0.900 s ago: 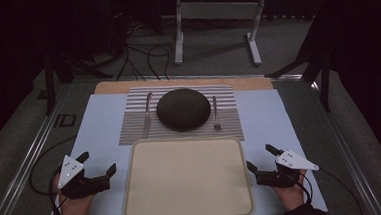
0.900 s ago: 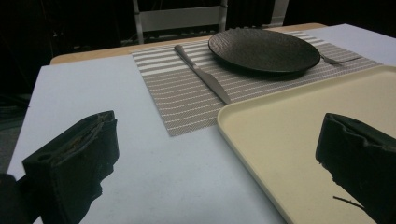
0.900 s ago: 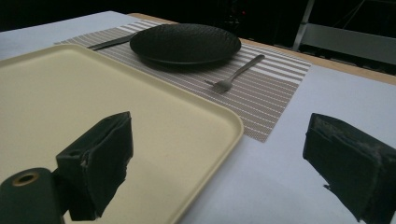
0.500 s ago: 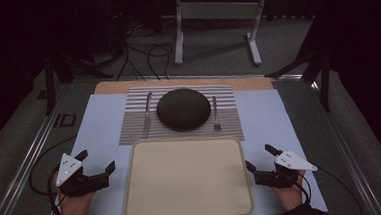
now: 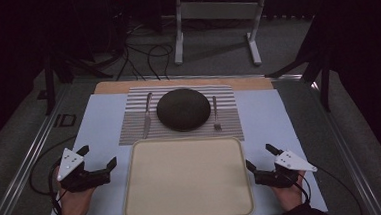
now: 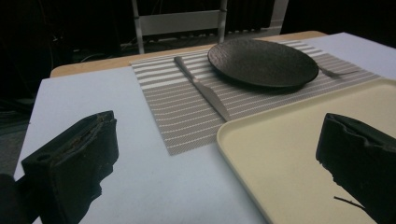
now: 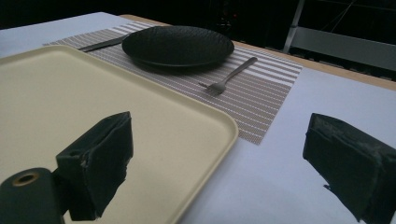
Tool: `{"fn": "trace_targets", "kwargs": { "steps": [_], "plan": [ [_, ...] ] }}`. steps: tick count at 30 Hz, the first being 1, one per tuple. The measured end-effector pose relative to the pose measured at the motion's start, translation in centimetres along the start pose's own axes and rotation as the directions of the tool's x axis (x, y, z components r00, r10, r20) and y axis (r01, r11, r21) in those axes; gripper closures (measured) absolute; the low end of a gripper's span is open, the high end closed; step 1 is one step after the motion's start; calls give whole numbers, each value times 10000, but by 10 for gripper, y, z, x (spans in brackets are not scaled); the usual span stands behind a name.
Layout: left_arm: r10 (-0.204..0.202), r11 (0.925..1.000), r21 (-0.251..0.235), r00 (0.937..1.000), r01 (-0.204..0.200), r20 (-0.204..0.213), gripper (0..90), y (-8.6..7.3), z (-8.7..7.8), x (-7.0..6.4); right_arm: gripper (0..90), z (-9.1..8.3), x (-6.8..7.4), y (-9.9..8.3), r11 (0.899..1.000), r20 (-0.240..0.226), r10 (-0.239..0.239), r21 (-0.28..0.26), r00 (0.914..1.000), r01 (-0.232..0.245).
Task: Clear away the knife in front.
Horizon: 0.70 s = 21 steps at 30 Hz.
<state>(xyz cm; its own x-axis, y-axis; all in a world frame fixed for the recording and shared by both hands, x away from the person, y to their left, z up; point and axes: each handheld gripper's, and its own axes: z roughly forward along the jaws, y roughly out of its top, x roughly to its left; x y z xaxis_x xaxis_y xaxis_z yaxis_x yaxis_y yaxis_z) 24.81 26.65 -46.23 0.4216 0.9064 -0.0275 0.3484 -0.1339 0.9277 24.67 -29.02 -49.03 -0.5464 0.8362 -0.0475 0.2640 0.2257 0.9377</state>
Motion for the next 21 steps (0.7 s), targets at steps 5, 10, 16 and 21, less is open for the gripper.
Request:
{"fn": "trace_targets", "kwargs": {
  "steps": [5, 10, 16, 21],
  "plan": [
    [-102, 9999, 0, 9999, 102, 61, 0, 7, 4, 2, 85, 0, 0, 0, 10000, 29, -16, 13, 10000, 16],
    [-97, 9998, 187, 9999, 99, -76, 0, 15, 11, 4, 85, 1, 0, 0, 10000, 53, -1, 43, 10000, 0],
    [46, 9988, 489, 9999, -38, -162, 0, 21, 20, 5, 85, 3, 1, 0, 10000, 42, -70, 46, 10000, 70],
    [-26, 9980, 624, 10000, 31, -89, 0, 28, 30, 7, 85, 2, 1, 0, 10000, 103, -64, 43, 9999, 63]
  ]
}}
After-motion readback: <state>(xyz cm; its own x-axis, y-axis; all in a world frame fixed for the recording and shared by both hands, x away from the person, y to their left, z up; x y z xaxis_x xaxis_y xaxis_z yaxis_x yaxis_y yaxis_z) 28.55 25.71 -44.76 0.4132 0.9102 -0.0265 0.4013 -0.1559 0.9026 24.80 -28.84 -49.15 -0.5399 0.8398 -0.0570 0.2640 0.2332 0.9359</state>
